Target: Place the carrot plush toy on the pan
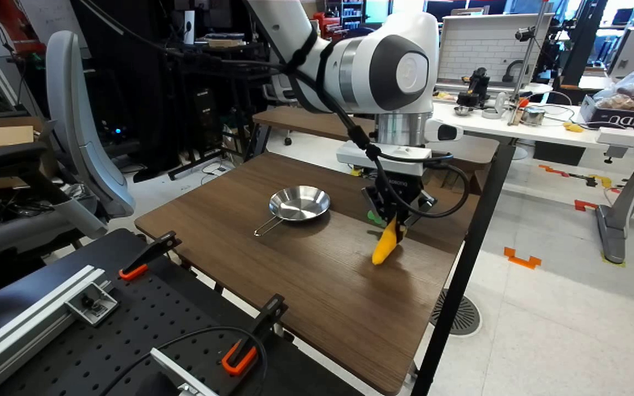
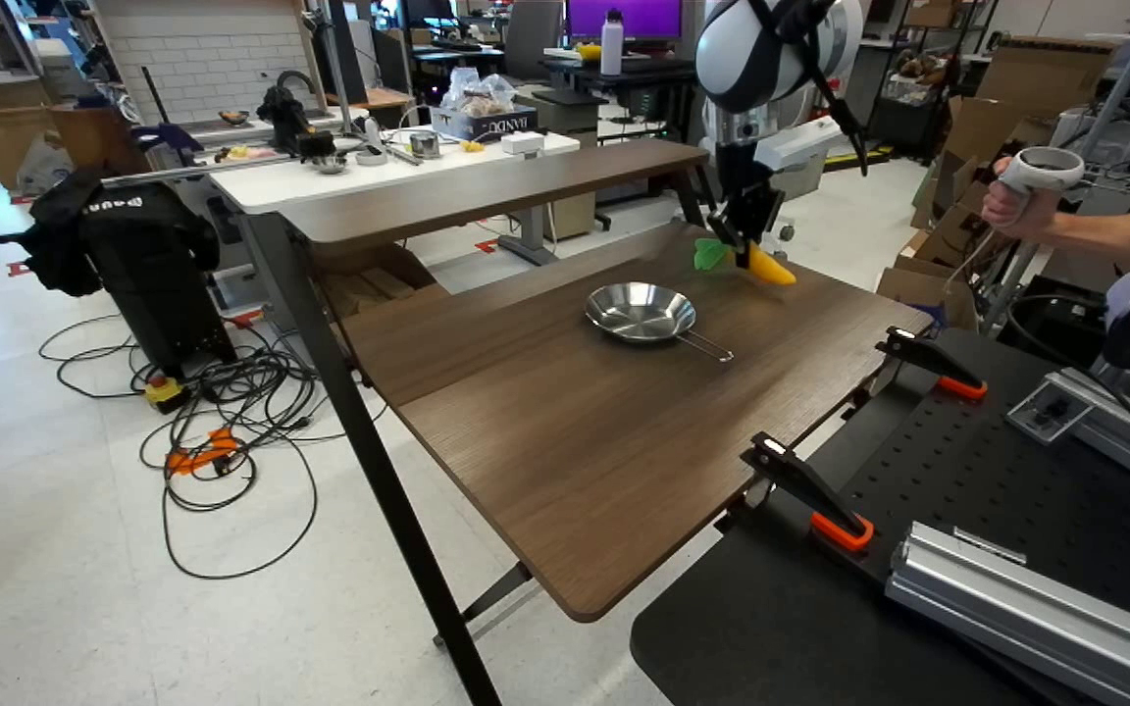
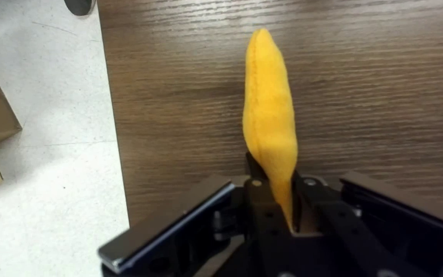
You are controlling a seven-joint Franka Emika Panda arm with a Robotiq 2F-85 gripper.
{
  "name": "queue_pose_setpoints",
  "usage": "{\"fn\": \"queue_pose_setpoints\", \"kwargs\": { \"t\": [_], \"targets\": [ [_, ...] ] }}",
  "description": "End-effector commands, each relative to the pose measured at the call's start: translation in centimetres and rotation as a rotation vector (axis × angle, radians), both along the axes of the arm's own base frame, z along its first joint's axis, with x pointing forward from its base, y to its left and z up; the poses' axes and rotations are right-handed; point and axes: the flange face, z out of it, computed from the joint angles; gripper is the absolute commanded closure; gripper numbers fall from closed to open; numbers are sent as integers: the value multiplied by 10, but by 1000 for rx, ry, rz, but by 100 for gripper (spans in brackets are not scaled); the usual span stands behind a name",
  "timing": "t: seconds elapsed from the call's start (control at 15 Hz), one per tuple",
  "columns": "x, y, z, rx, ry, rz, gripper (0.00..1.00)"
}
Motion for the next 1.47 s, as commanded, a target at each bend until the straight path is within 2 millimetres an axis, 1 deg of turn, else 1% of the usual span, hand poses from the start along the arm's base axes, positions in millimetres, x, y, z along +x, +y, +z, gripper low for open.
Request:
{"fn": "queue_pose_setpoints", "kwargs": {
  "t": [0.0, 0.13, 0.33, 0.53, 0.67, 0.8, 1.0, 1.2, 1.4],
  "targets": [
    [-2, 17, 30, -4, -9, 17, 97],
    [-1, 29, 43, -5, -24, 32, 97],
    [0, 52, 62, -2, -41, 63, 97],
    [0, 82, 79, 3, -56, 100, 97],
    [0, 104, 87, 8, -64, 126, 97],
    [-2, 126, 91, 12, -66, 153, 97],
    [-4, 156, 93, 17, -66, 192, 97],
    [-7, 183, 87, 18, -56, 226, 97],
    [-11, 204, 80, 19, -42, 253, 97]
  ]
}}
